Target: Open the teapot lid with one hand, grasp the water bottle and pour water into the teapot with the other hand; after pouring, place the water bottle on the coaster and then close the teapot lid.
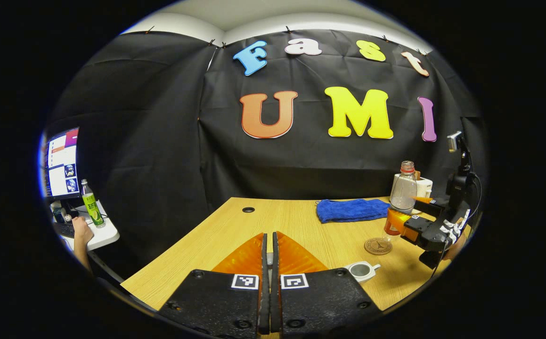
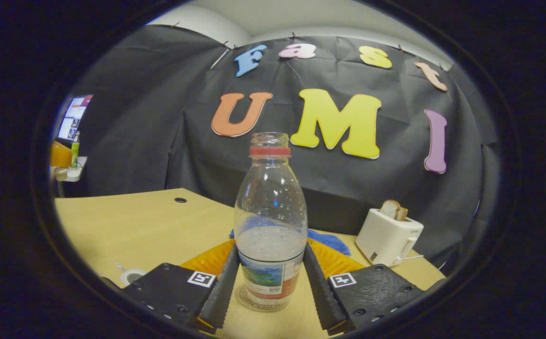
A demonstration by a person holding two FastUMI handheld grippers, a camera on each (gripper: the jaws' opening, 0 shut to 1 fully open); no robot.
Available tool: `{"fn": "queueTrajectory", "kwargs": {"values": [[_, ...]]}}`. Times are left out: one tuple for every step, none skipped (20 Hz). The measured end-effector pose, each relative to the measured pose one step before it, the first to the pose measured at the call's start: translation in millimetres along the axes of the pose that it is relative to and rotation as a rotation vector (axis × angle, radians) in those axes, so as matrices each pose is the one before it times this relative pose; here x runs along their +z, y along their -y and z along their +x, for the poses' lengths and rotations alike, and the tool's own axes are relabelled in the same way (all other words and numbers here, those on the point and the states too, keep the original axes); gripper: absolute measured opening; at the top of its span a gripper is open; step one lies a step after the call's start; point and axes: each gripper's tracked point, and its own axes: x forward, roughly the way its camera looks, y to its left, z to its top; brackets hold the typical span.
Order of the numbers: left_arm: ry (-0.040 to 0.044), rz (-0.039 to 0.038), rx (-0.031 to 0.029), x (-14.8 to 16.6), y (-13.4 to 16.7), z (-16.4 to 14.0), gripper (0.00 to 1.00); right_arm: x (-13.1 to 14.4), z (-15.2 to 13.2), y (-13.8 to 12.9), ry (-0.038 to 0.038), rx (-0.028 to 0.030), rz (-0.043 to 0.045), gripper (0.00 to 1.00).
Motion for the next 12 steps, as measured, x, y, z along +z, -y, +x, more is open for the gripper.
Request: {"fn": "queueTrajectory", "kwargs": {"values": [[-0.00048, -0.00004, -0.00066, -1.46, -0.09, 1.67, 0.03, -9.35, 5.68, 1.76, -0.02286, -0.00813, 0.01428, 0.72], [-0.00142, -0.00140, -0.00043, -1.16, -0.21, 1.00, 0.03, -6.48, 3.77, 1.04, -0.01770, 0.00259, 0.01445, 0.72], [-0.00241, 0.00017, -0.00188, -0.83, -0.25, 0.31, 0.03, -4.72, 2.86, -1.60, -0.01210, 0.00364, 0.01278, 0.72], [-0.00218, 0.00235, -0.00148, -1.07, 0.79, 1.42, 0.03, -1.75, 2.51, 0.82, -0.00147, -0.00031, 0.00971, 0.72], [-0.00387, 0.00162, -0.00100, -1.84, -0.27, 1.29, 0.03, -1.88, 2.91, -0.26, 0.00350, 0.00640, 0.00633, 0.73], [-0.00429, -0.00149, -0.00080, -1.81, 1.01, 2.29, 0.03, -6.09, 1.92, 5.23, 0.00443, 0.00308, 0.01073, 0.73], [-0.00466, -0.00274, -0.00278, -1.58, 0.99, 2.11, 0.03, -1.10, 1.64, 0.78, -0.00010, 0.00001, 0.00878, 0.73], [-0.00634, -0.00147, -0.00329, -2.03, 1.04, 1.34, 0.03, -3.02, 3.03, -1.89, -0.00925, 0.00903, 0.01349, 0.73], [-0.00502, 0.00181, -0.00229, -2.57, 1.35, 0.32, 0.03, -3.93, 4.35, 2.03, -0.01066, -0.00342, 0.00026, 0.74], [-0.00285, 0.00429, 0.00108, -0.79, 0.56, 0.91, 0.03, -2.63, 3.07, 0.91, -0.00768, 0.00401, 0.00102, 0.72], [-0.00091, 0.00374, 0.00142, -0.10, -1.03, 0.46, 0.03, -3.77, 1.63, -1.20, -0.00640, 0.00678, 0.00652, 0.75], [0.00038, 0.00132, -0.00001, 0.99, 0.60, 0.73, 0.03, -0.22, -1.26, 1.48, 0.00264, -0.00565, 0.00202, 0.77]]}}
